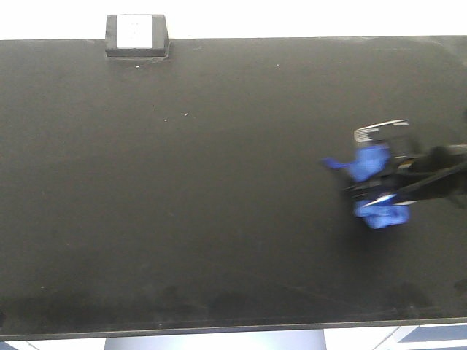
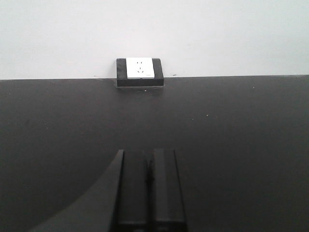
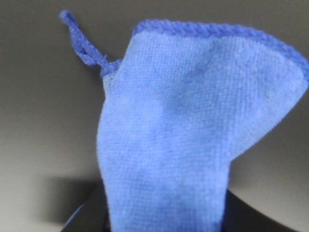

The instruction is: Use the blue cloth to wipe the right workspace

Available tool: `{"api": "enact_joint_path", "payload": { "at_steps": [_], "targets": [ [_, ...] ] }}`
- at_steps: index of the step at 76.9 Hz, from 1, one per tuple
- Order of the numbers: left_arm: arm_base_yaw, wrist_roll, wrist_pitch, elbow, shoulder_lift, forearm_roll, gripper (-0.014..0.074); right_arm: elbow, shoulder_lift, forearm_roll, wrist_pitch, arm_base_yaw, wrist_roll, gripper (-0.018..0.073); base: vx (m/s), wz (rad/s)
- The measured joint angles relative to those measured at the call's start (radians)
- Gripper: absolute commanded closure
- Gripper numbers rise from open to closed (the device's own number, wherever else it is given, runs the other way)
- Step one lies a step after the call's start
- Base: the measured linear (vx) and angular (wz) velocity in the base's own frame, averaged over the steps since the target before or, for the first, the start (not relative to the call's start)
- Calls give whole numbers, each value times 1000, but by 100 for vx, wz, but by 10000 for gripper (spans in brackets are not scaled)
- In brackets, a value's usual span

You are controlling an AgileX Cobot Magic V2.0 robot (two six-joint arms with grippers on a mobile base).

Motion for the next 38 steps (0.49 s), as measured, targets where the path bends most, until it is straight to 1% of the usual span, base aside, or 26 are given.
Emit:
{"api": "enact_joint_path", "payload": {
  "at_steps": [3, 6, 9, 12, 17, 20, 21, 22, 25, 26, 27, 31, 38],
  "targets": [
    [0, 0, 0, 0, 0, 0, 603, 2, 0, 20, 0, -18, -2, 567, 0, 0],
    [0, 0, 0, 0, 0, 0, 603, 2, 0, 41, -1, -18, -5, 567, 0, 0],
    [0, 0, 0, 0, 0, 0, 603, 2, 0, 55, -1, -5, -11, 567, 0, 0],
    [0, 0, 0, 0, 0, 0, 603, 2, 0, 64, -1, 24, -16, 567, 0, 0],
    [0, 0, 0, 0, 0, 0, 603, 2, 0, 71, -1, 85, -20, 567, 0, 0],
    [0, 0, 0, 0, 0, 0, 603, 2, 0, 75, -1, 142, -21, 567, 0, 0],
    [0, 0, 0, 0, 0, 0, 603, 2, 0, 76, -1, 173, -22, 567, 0, 0],
    [0, 0, 0, 0, 0, 0, 603, 2, 0, 78, -1, 173, -23, 567, 0, 0],
    [0, 0, 0, 0, 0, 0, 603, 2, 0, 79, -2, 237, -22, 567, 0, 0],
    [0, 0, 0, 0, 0, 0, 603, 2, 0, 80, -2, 248, -22, 567, 0, 0],
    [0, 0, 0, 0, 0, 0, 603, 2, 0, 80, -4, 280, -22, 567, 0, 0],
    [0, 0, 0, 0, 0, 0, 603, 2, 0, 81, -10, 348, -21, 567, 0, 0],
    [0, 0, 0, 0, 0, 0, 603, 2, 0, 82, -17, 444, -21, 567, 0, 0]
  ]
}}
